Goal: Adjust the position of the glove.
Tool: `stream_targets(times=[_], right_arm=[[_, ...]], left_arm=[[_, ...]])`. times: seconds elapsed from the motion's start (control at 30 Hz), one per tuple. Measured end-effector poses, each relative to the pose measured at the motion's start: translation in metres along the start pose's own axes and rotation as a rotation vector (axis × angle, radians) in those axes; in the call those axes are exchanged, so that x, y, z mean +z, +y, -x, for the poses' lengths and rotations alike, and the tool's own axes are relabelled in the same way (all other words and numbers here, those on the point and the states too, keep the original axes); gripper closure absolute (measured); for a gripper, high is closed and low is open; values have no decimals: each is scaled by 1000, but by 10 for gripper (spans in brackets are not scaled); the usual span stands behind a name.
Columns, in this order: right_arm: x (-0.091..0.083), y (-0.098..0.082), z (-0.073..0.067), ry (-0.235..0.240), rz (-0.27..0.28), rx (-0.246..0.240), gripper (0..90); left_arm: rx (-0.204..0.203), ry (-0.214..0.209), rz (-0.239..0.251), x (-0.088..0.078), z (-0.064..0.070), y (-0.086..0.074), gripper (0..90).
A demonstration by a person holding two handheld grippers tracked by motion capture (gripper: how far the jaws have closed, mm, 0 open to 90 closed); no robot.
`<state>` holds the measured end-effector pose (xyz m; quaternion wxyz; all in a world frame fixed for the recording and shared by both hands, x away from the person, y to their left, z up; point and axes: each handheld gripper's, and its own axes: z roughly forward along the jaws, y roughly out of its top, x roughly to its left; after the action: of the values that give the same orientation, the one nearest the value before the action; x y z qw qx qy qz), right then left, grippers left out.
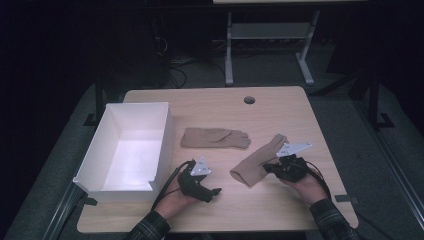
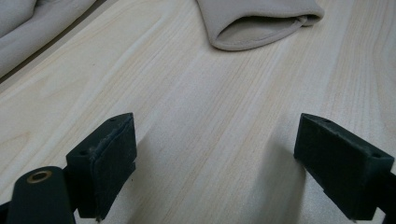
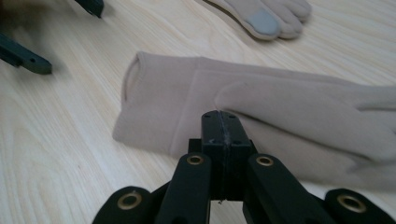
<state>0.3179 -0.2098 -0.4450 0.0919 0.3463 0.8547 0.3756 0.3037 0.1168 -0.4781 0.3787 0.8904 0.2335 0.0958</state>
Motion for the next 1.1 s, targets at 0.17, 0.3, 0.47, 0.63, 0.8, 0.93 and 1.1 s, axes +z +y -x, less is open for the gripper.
stream_targets(times=[0.17,0.3,0.47,0.63,0.8,0.93,1.1], right_arm=[[7,8,-2,19,-2,-11,896],[16,17,-3,37,2,-24,896],[25,22,-3,54,7,-31,896],[32,26,-3,64,11,-30,896],[41,30,-5,67,-4,-46,896],[51,37,-9,70,-7,-48,896],[66,41,-14,79,-23,-61,896]], left_arm=[[-1,0,-1,0,0,0,123],[5,2,-1,0,0,0,123],[5,2,-1,0,0,0,123],[4,2,-1,0,0,0,123],[4,2,-2,0,0,0,123],[-2,0,-2,0,0,0,123],[-1,-1,0,0,0,0,123]])
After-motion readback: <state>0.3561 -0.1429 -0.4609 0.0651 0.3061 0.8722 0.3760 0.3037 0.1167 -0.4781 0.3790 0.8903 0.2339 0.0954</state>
